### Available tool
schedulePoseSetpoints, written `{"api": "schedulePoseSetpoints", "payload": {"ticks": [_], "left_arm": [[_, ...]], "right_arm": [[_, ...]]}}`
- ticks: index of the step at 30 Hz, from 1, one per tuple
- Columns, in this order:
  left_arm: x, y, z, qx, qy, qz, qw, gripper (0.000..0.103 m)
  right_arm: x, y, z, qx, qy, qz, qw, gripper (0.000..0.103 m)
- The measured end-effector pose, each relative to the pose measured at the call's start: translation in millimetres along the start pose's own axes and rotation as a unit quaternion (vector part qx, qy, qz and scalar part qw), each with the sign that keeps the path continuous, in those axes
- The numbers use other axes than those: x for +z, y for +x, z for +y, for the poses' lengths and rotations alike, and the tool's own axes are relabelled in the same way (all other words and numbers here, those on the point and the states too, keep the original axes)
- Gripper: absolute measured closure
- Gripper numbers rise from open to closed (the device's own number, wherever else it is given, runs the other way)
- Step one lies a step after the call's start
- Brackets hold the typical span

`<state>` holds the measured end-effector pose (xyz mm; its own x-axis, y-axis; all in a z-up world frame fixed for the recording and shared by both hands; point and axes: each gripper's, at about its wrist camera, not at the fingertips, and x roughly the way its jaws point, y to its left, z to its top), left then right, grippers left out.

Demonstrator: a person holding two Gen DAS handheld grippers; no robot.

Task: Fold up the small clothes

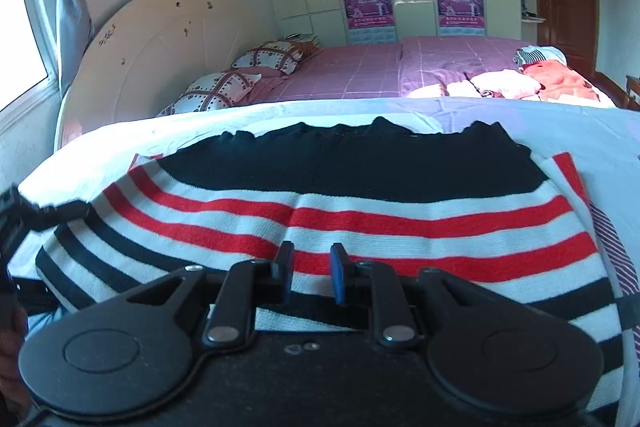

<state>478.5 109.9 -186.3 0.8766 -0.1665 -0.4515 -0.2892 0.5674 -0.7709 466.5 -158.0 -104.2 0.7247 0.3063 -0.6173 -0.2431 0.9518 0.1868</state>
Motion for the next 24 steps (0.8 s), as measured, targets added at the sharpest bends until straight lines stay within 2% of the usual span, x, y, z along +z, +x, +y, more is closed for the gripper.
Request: {"api": "schedulePoseSetpoints", "payload": {"ticks": [3, 5, 7, 9, 13, 15, 24], "left_arm": [[1, 9, -4, 0.015, 0.006, 0.001, 0.9999, 0.019], [2, 12, -1, 0.034, 0.002, -0.003, 0.9994, 0.034], [3, 14, 10, 0.047, -0.030, -0.010, 0.9984, 0.067], [6, 14, 25, 0.041, -0.051, -0.008, 0.9978, 0.077], [5, 14, 29, 0.036, -0.027, -0.008, 0.9990, 0.079], [6, 15, 29, 0.035, -0.027, -0.005, 0.9990, 0.079], [7, 14, 36, 0.012, -0.025, -0.007, 0.9996, 0.083]], "right_arm": [[-1, 7, 3, -0.005, -0.007, 0.011, 1.000, 0.082], [-1, 6, 3, 0.003, -0.001, 0.004, 1.000, 0.081], [-1, 7, 5, 0.006, -0.007, 0.007, 1.000, 0.081], [-1, 11, 7, 0.006, -0.015, 0.013, 1.000, 0.081], [0, 12, 5, 0.023, -0.015, -0.001, 1.000, 0.081], [-3, 20, 7, 0.016, -0.030, 0.013, 0.999, 0.083], [-7, 21, 7, 0.017, -0.061, 0.003, 0.998, 0.083]]}}
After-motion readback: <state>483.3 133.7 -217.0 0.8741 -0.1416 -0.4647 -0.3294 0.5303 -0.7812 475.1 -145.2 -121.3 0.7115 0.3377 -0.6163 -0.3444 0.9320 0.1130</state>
